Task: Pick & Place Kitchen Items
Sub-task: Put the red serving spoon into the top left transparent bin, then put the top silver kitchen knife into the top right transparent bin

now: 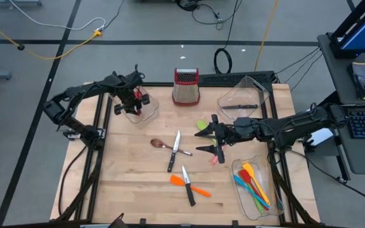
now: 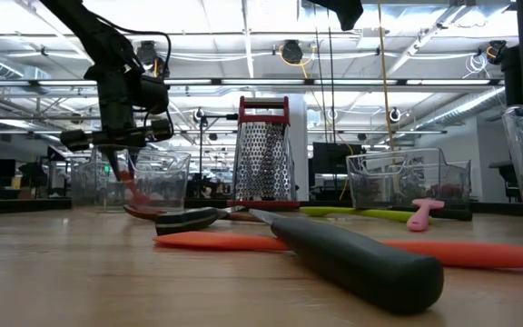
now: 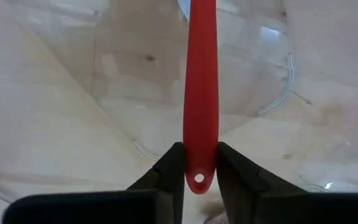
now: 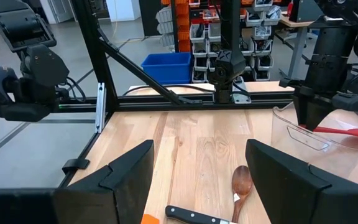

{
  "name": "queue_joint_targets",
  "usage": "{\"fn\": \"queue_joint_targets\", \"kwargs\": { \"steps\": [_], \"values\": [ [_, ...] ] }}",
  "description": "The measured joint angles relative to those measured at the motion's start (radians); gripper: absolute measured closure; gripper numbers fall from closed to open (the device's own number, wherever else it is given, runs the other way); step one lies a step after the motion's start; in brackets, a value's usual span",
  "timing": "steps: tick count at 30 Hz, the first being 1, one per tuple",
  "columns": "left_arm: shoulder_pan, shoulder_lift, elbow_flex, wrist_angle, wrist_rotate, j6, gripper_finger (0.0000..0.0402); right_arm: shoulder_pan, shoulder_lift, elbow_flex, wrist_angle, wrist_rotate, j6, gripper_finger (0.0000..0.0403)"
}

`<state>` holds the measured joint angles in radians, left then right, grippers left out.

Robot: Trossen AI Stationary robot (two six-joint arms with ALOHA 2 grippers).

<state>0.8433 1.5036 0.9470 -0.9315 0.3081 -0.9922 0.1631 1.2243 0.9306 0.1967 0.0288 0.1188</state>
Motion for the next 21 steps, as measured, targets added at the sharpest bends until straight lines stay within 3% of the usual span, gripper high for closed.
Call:
{"fn": "queue_joint_targets", "kwargs": {
  "steps": [12,21],
  "values": [
    [0.0,0.0,0.0,-0.001,-0.003,0.01,0.0238,0.0,0.0,0.0,0.0,0.0,0.0,0.0155],
    [0.0,-0.108,0.0,0.032,0.005,0.054,0.0227,0.0,0.0,0.0,0.0,0.0,0.0,0.0156]
  ]
}}
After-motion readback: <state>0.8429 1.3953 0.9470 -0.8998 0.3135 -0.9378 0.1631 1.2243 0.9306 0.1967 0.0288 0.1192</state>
